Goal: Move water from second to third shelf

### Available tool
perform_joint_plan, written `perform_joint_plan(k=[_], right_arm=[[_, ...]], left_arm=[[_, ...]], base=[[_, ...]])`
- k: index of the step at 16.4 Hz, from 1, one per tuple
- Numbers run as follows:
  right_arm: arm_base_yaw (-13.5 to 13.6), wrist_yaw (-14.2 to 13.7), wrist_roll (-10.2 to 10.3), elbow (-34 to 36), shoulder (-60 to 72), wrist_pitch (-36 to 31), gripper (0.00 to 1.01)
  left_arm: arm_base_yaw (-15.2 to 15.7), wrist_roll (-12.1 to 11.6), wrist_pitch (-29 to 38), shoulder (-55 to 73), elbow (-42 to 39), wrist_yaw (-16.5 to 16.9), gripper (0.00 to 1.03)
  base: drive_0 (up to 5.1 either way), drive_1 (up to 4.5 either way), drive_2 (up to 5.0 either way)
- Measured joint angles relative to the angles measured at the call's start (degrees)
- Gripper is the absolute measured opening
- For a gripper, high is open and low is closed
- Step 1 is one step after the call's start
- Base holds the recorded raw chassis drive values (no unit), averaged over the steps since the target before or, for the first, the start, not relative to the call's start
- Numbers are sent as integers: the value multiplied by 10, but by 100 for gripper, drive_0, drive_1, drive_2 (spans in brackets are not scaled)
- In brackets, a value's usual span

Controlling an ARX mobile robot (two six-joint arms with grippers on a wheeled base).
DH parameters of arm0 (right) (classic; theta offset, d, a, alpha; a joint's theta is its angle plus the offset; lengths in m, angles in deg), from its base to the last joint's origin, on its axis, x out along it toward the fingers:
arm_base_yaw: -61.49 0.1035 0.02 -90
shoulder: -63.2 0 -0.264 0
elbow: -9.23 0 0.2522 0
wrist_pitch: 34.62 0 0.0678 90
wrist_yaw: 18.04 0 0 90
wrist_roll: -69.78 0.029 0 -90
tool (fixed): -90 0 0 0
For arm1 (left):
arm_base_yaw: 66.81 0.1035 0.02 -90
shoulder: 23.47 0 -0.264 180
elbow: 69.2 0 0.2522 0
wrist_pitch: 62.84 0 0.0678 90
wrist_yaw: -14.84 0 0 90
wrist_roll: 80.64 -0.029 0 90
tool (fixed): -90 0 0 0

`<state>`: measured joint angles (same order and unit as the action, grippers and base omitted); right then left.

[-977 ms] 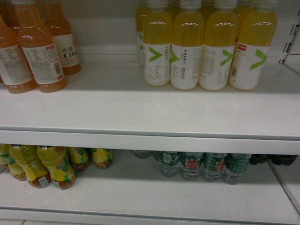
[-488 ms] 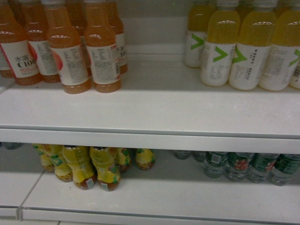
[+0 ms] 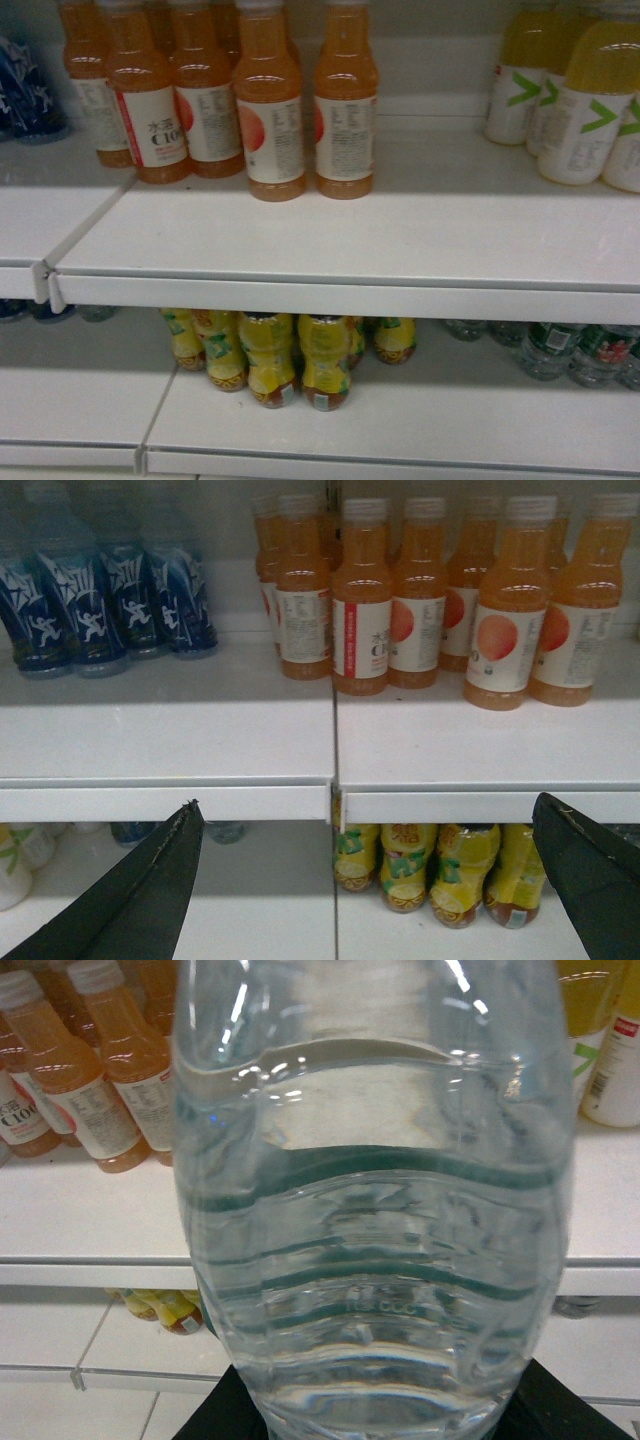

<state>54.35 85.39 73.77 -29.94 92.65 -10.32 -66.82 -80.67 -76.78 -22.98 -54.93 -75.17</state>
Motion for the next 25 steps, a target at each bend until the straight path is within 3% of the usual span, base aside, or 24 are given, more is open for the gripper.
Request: perform_joint_plan(k=[25], right_arm=[[0, 0, 0, 0, 1, -1, 37]], left_arm=[[0, 0, -1, 0, 0, 0, 98]], base=[[-502, 244, 244]])
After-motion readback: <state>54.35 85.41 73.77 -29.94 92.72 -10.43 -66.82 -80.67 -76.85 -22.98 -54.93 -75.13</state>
